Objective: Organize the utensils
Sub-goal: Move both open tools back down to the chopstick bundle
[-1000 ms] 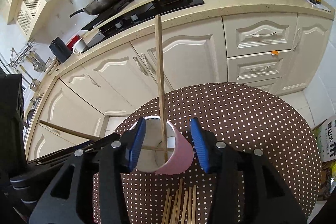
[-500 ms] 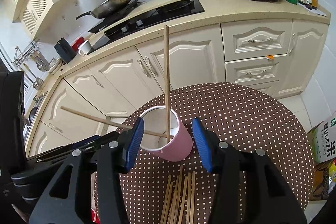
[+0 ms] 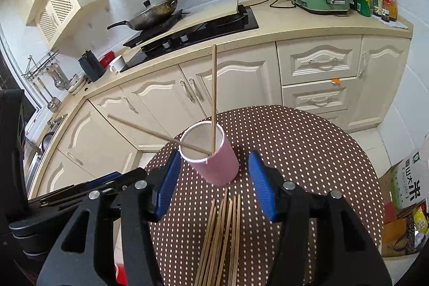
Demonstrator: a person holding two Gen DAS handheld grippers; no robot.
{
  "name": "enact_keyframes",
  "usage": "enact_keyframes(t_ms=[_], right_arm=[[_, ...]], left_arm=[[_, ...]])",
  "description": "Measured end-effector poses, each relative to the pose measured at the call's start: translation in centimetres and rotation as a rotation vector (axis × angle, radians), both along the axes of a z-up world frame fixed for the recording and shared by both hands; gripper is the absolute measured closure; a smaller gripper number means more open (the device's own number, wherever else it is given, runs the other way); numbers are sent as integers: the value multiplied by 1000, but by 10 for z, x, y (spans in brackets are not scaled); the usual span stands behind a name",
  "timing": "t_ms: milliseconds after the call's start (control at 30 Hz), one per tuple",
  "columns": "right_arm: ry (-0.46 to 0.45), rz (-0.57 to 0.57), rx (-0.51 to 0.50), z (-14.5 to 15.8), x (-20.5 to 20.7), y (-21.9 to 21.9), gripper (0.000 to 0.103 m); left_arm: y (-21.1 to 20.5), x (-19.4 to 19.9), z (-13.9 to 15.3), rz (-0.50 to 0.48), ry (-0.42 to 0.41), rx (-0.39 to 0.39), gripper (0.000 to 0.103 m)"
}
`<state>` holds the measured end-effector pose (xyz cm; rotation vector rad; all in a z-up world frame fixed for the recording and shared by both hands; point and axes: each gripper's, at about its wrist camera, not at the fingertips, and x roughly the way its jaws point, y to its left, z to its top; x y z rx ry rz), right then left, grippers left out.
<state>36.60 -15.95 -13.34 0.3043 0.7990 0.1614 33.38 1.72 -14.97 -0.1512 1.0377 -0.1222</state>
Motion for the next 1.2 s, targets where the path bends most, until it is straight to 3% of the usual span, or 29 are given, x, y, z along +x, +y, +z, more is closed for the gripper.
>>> enact_keyframes(t_ms=[500,867,1200], right_arm=[[48,54,-49,-6,-76,-3,46],[158,75,-74,-50,-103,-2,45],[262,95,-117,-97,-100,8,45]], left_arm=[[-7,-86,-8,19,9,44,56],[-10,-123,-53,20,99,75,56],[-2,-127,-106,11,197,97,56]])
